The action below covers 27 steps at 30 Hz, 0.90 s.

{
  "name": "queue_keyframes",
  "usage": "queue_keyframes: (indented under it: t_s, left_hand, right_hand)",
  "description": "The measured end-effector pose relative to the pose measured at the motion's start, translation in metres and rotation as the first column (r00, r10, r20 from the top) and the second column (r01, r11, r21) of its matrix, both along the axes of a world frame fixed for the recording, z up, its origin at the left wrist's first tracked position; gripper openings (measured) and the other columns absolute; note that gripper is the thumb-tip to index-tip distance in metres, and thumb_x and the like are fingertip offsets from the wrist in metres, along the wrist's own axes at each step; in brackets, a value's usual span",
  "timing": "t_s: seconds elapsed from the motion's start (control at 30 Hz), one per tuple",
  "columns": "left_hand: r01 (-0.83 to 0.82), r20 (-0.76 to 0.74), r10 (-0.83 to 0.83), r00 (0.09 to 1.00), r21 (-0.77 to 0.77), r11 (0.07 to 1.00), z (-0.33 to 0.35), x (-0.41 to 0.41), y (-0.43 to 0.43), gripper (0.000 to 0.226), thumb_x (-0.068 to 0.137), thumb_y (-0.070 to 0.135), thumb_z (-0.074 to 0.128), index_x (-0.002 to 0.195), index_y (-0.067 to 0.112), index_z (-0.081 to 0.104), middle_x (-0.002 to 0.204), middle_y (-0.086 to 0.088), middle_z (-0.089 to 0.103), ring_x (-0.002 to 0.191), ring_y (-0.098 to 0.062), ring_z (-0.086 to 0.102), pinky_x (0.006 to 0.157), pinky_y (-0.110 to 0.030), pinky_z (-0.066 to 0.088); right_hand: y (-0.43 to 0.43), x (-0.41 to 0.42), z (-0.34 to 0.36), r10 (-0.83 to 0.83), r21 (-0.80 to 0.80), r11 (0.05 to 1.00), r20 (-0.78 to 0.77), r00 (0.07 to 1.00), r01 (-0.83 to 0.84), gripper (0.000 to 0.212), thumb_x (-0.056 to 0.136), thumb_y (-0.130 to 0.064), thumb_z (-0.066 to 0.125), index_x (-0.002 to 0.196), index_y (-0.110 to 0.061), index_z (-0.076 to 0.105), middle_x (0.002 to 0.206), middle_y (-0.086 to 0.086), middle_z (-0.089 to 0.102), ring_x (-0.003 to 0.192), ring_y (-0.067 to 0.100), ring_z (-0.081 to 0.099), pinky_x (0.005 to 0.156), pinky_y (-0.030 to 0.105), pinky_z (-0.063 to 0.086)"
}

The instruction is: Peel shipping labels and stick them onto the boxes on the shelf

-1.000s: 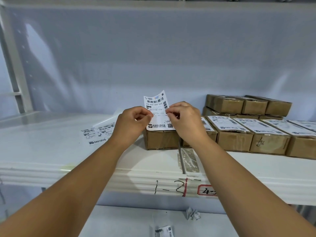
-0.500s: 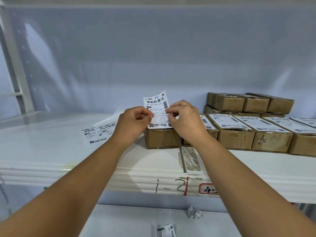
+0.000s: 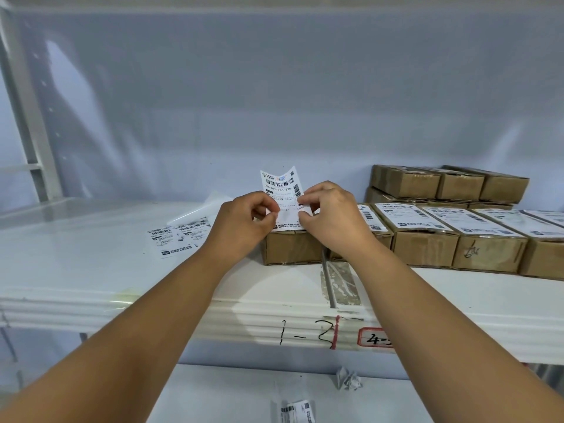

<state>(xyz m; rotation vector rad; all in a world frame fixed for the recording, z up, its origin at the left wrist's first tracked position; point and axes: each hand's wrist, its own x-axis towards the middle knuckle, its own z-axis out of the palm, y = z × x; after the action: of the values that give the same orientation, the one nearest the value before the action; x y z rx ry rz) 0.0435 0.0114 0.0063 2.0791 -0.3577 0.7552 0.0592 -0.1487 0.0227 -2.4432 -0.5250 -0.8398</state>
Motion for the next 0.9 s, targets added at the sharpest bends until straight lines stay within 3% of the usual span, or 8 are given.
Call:
queue_keyframes:
  t_s: [0.17,0.23,0.3,0.43,0.57,0.9]
  left_hand:
    - [-0.013,0.022,0.012,1.0,0.045,0.999,-0.0005,-0.0006,-0.0005,0.012,0.084,0.012,0.064,0.079,0.023,0.063,0.068,0.013,0.054,0.061,0.003,0.051,0.059,-0.005,0.037]
    - [-0.063,0.046,0.059,0.997,0.091,0.994,-0.0014,-0.0008,-0.0014,0.012,0.085,0.016,0.063,0.08,0.026,0.062,0.07,0.013,0.055,0.069,0.0,0.052,0.073,-0.011,0.037]
    - [-0.182,0.087,0.168,0.982,0.188,0.965,-0.0015,-0.0016,-0.003,0.011,0.087,0.023,0.06,0.082,0.033,0.06,0.073,0.016,0.054,0.084,-0.003,0.05,0.09,-0.023,0.025]
    - [-0.288,0.115,0.266,0.957,0.271,0.918,-0.0007,-0.0028,-0.0054,0.016,0.09,0.029,0.053,0.104,0.034,0.059,0.083,0.015,0.055,0.111,-0.007,0.042,0.103,-0.032,0.007]
    - [-0.296,0.019,0.3,0.954,0.23,0.927,-0.0003,-0.0015,-0.0012,0.037,0.087,0.035,0.057,0.122,0.033,0.045,0.09,0.021,0.052,0.119,-0.011,0.038,0.105,-0.039,0.009]
    - [-0.269,-0.082,0.293,0.953,0.219,0.938,-0.0024,0.0022,0.0003,0.025,0.089,0.04,0.051,0.114,0.039,0.05,0.098,0.022,0.054,0.123,-0.013,0.039,0.105,-0.042,0.011]
  right_hand:
    - [-0.0005,0.0001,-0.0004,-0.009,-0.024,1.0,-0.002,1.0,0.009,0.03,0.086,-0.017,0.061,0.115,-0.012,0.067,0.121,0.001,0.056,0.106,0.011,0.052,0.085,0.006,0.026]
    - [-0.0002,0.0006,-0.0006,-0.015,-0.029,0.999,-0.007,1.0,0.015,0.03,0.086,-0.017,0.061,0.114,-0.011,0.067,0.12,0.001,0.056,0.107,0.012,0.052,0.085,0.006,0.026]
    - [0.0002,0.0008,-0.0007,-0.021,-0.033,0.999,-0.014,1.0,0.021,0.029,0.085,-0.018,0.062,0.113,-0.011,0.068,0.119,0.001,0.056,0.106,0.012,0.052,0.084,0.006,0.025]
    - [0.0004,0.0015,0.0,-0.025,-0.038,0.999,-0.038,0.999,0.023,0.029,0.084,-0.019,0.062,0.111,-0.011,0.068,0.118,0.001,0.057,0.105,0.012,0.053,0.084,0.007,0.028]
    - [0.0002,0.0009,0.0009,-0.032,-0.033,0.999,-0.046,0.998,0.031,0.028,0.084,-0.018,0.062,0.111,-0.012,0.068,0.117,0.0,0.057,0.103,0.011,0.053,0.083,0.007,0.029]
    - [0.0033,0.002,0.0054,-0.082,-0.055,0.996,-0.113,0.99,0.076,0.028,0.085,-0.021,0.061,0.11,-0.012,0.068,0.118,0.001,0.058,0.106,0.012,0.054,0.076,0.009,0.029]
